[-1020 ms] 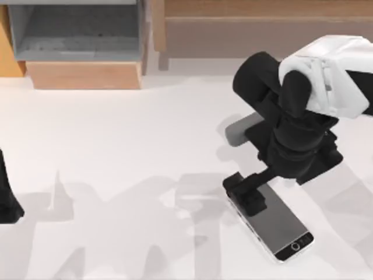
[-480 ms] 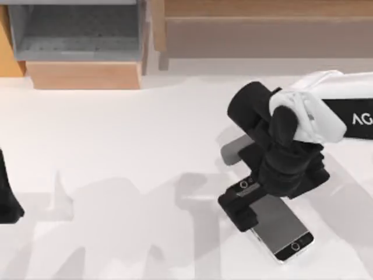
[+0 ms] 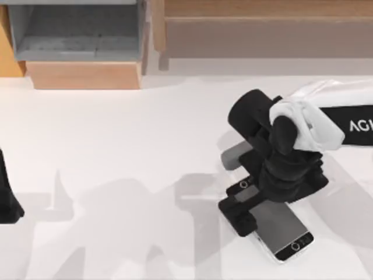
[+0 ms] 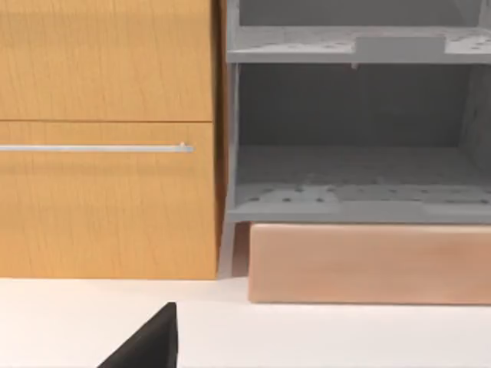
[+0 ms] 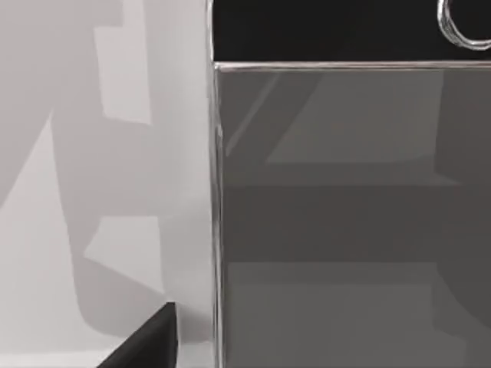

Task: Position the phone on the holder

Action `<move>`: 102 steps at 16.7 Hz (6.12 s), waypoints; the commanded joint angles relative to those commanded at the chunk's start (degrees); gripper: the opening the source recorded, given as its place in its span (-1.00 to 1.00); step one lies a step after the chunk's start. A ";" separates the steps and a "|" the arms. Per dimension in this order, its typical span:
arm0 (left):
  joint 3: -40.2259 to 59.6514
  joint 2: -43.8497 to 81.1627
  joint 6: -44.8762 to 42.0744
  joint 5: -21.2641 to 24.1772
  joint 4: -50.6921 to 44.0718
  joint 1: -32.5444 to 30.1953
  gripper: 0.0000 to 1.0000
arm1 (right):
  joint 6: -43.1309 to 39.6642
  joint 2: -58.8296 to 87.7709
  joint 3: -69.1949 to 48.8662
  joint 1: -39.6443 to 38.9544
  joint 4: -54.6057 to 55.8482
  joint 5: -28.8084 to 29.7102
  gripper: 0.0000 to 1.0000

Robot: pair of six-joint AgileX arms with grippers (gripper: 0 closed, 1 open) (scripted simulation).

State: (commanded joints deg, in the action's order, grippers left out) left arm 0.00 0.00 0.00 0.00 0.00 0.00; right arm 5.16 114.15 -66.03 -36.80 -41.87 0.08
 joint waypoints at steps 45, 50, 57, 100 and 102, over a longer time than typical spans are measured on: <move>0.00 0.00 0.00 0.00 0.00 0.00 1.00 | -3.21 -29.63 3.63 27.35 5.12 -3.43 -1.00; 0.00 0.00 0.00 0.00 0.00 0.00 1.00 | -6.65 -40.65 12.25 44.32 13.00 -7.12 -1.00; 0.00 0.00 0.00 0.00 0.00 0.00 1.00 | -13.29 -49.36 23.90 62.67 24.47 -14.50 -1.00; 0.00 0.00 0.00 0.00 0.00 0.00 1.00 | -17.95 -41.71 33.39 65.66 53.45 -24.57 -0.55; 0.00 0.00 0.00 0.00 0.00 0.00 1.00 | -17.95 -41.71 33.39 65.66 53.45 -24.57 -0.25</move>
State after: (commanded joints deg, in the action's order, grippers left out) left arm 0.00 0.00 0.00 0.00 0.00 0.00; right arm -12.80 72.45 -32.64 28.86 11.57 -24.48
